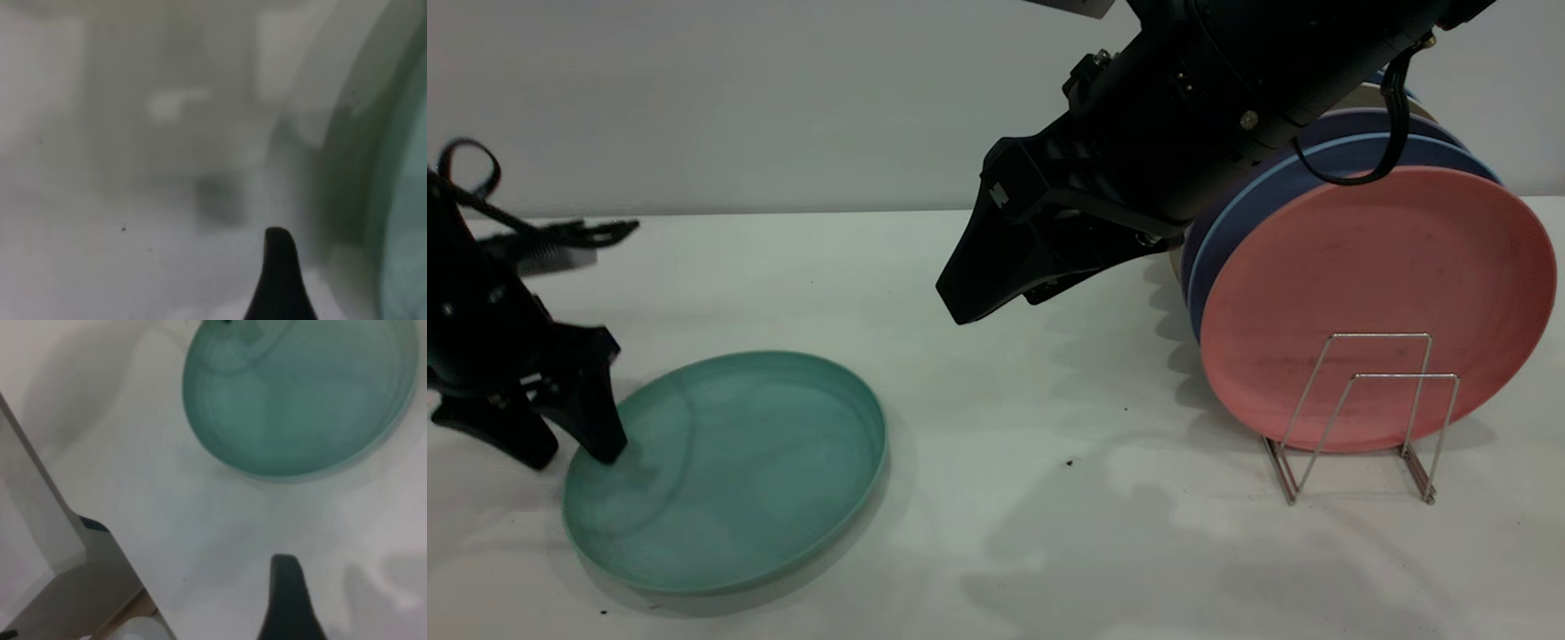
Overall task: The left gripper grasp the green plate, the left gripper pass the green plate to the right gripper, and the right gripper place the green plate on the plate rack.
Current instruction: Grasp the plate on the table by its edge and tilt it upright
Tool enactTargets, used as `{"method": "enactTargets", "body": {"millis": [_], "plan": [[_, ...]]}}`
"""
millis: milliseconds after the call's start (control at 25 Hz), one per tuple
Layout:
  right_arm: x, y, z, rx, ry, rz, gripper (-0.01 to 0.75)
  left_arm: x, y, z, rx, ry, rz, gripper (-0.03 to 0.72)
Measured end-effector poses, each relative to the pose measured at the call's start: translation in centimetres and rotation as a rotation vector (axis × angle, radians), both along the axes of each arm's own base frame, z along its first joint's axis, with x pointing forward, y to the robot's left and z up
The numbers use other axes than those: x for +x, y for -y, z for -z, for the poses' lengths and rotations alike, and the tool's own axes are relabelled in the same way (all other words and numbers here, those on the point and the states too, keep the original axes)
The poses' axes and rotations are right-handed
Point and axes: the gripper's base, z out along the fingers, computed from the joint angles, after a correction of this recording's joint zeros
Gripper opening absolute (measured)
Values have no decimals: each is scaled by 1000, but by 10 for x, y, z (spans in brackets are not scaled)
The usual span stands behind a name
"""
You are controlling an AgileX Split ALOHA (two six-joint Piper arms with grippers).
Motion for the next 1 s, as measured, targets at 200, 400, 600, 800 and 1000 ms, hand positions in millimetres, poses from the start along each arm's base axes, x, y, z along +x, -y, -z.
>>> {"method": "enactTargets", "body": {"millis": [200, 400, 600, 800, 1000], "plan": [[0, 0, 3, -4, -8, 0, 541, -1, 3, 12, -40, -15, -9, 578], [2, -2, 16, -19, -42, 4, 541, 2, 6, 16, -76, -9, -23, 505], [6, -4, 39, -39, -96, 27, 541, 2, 8, 20, -91, -13, -40, 353], [24, 1, 66, -42, -172, 77, 541, 2, 8, 22, -95, -15, -50, 90], [49, 12, 75, -8, -217, 107, 541, 3, 8, 22, -103, 3, -16, 66]]}}
